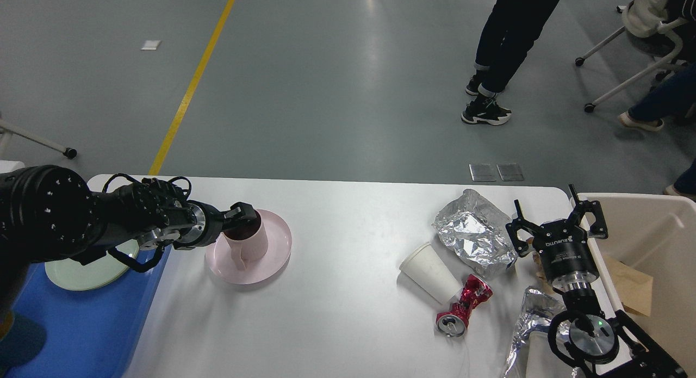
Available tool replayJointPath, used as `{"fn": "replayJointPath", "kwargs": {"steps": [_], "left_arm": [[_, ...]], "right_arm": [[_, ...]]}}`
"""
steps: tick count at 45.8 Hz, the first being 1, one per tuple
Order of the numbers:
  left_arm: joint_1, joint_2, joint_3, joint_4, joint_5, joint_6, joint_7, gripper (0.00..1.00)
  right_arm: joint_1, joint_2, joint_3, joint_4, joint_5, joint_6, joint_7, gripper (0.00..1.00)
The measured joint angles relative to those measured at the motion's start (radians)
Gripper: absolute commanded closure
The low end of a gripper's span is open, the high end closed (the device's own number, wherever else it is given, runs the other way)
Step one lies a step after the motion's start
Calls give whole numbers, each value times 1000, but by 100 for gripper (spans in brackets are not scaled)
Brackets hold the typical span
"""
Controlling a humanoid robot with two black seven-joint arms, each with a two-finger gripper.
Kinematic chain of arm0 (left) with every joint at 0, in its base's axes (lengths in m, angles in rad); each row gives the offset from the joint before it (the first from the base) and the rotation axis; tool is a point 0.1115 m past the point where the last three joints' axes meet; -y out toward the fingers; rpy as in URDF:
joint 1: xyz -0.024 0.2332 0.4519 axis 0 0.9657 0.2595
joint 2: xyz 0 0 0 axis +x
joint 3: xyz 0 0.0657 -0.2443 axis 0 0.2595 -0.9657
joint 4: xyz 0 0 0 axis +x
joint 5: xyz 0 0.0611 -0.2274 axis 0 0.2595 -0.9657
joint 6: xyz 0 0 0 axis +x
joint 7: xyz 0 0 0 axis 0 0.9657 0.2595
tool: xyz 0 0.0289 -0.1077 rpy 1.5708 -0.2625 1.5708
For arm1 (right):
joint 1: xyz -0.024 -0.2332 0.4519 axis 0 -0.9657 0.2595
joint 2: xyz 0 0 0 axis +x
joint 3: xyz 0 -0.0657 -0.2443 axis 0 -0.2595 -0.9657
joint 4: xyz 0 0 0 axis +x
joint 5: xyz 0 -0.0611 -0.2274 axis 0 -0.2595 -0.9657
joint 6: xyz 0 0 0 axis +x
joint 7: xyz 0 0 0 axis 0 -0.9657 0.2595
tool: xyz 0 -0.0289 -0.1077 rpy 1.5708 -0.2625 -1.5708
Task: Tidy desktop
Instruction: 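Grasp the pink mug with the left gripper and lift it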
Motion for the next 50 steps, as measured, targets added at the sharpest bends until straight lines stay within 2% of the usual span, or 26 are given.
{"fn": "replayJointPath", "kwargs": {"steps": [5, 12, 15, 27, 36, 43, 50], "left_arm": [[20, -2, -7, 6, 13, 26, 0, 29], [34, -7, -36, 8, 59, 30, 0, 39], [41, -8, -40, 9, 71, 30, 2, 50], [48, -8, -40, 13, 76, 35, 82, 72], [48, -8, -39, 11, 77, 24, 135, 100], [46, -8, -39, 9, 77, 0, 175, 100], [35, -2, -41, 8, 77, -38, 186, 100]], "right_arm": [[0, 0, 0, 0, 0, 0, 0, 0], [0, 0, 0, 0, 0, 0, 0, 0], [0, 0, 0, 0, 0, 0, 0, 0], [0, 0, 0, 0, 0, 0, 0, 0], [0, 0, 0, 0, 0, 0, 0, 0], [0, 0, 0, 0, 0, 0, 0, 0], [0, 0, 0, 0, 0, 0, 0, 0]]}}
